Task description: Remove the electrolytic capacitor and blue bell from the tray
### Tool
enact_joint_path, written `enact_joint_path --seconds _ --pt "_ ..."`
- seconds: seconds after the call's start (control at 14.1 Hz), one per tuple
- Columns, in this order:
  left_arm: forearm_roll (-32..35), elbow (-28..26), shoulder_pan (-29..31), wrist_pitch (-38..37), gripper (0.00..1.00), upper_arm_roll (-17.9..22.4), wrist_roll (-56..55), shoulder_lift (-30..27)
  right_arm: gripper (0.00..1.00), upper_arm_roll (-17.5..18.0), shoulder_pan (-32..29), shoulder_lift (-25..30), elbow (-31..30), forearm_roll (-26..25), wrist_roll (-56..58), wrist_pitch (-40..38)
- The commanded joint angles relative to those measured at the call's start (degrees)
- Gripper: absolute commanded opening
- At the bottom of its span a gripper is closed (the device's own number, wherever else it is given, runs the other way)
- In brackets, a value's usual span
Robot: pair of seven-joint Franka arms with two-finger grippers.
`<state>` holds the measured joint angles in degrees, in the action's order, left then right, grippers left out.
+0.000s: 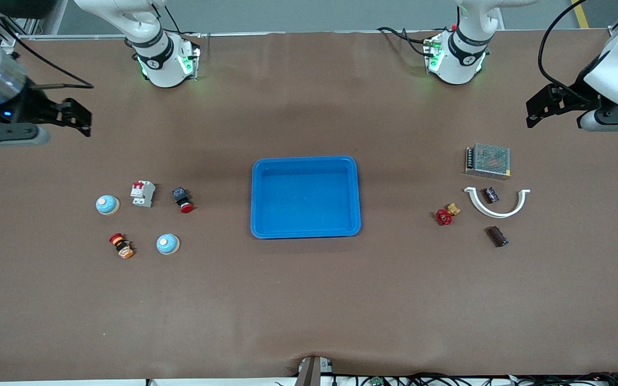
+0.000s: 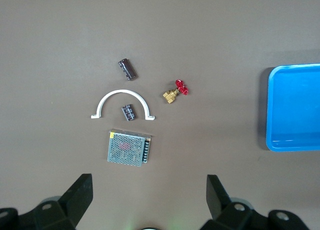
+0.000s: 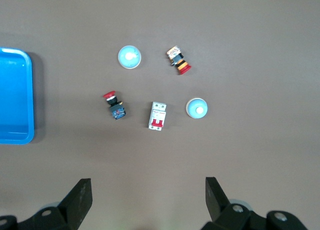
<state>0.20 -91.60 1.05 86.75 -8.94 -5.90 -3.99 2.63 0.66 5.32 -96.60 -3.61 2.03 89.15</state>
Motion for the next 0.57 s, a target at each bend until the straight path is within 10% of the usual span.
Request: enact_joint_path --seconds 0.0,0.5 --pt "-0.2 0.02 0.09 -0.61 1.0 -0.37 0.28 -0.58 1.0 -2.71 -2.86 0.05 5.35 2.46 2.37 -2.13" --pt "-0.11 -0.24 0.26 -0.97 1.0 -1.16 -0.16 -0.93 1.0 -4.48 -4.0 -0.48 10.2 2.29 1.58 1.55"
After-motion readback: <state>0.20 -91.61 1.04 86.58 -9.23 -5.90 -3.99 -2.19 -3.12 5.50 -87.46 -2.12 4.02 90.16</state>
